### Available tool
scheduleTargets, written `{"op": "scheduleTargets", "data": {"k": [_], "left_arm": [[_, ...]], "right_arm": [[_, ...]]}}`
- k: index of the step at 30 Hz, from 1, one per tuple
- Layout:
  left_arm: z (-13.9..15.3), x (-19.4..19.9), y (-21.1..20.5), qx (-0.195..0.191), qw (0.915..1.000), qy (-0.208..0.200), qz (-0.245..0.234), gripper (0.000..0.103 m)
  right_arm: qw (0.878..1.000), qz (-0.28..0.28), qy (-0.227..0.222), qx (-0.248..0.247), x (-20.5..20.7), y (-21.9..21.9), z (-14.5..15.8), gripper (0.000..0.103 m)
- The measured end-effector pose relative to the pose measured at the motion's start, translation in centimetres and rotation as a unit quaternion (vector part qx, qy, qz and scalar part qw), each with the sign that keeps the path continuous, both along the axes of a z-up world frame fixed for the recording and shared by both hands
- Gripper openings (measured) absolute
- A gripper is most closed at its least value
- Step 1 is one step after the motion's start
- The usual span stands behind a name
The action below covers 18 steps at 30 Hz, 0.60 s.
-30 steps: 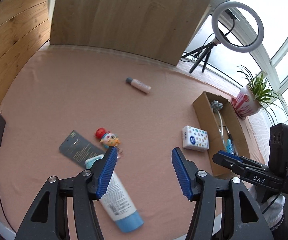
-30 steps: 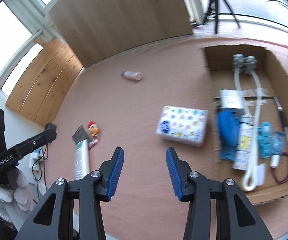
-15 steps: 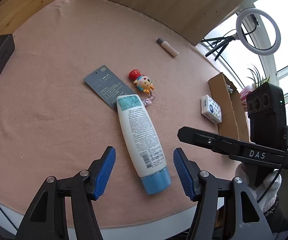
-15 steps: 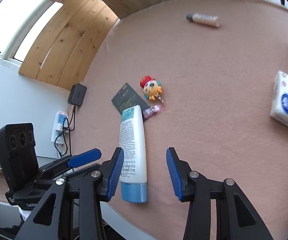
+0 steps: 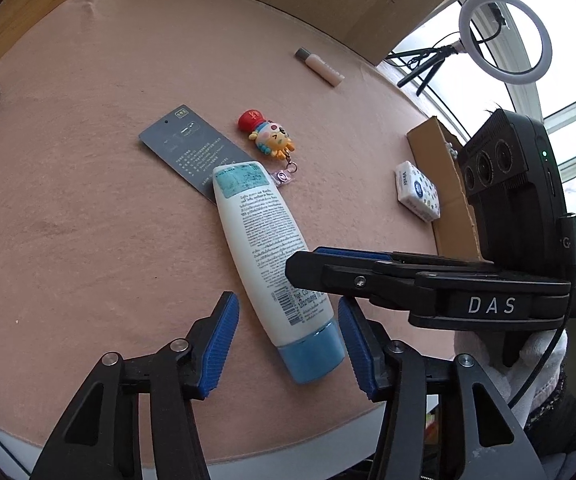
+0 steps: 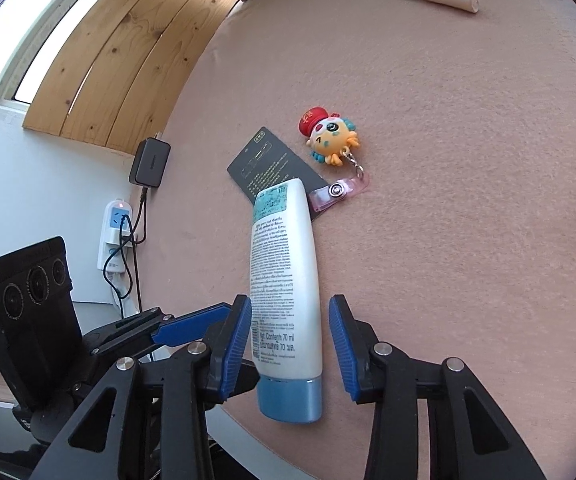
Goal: Organize objects
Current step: 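Grasp the white-and-blue lotion tube with the right gripper, then carry the lotion tube into the box with the right gripper and release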
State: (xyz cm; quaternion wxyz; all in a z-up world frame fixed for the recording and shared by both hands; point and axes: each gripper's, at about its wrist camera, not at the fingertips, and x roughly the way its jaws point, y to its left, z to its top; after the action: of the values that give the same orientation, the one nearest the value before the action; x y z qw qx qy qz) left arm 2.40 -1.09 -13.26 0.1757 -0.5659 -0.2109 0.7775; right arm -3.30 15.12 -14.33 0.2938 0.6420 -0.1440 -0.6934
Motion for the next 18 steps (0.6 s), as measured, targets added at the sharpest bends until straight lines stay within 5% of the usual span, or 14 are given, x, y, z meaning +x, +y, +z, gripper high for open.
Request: {"op": "scheduleTargets", "data": {"k": [18], "left_arm": [[0.7,-0.2,3.1,-0.022,0.9989,0.015,-0.038,0.048]], "right_arm": [[0.999,-0.038,0.008,-0.012,1.2,1.5,0.1,0.030]]}}
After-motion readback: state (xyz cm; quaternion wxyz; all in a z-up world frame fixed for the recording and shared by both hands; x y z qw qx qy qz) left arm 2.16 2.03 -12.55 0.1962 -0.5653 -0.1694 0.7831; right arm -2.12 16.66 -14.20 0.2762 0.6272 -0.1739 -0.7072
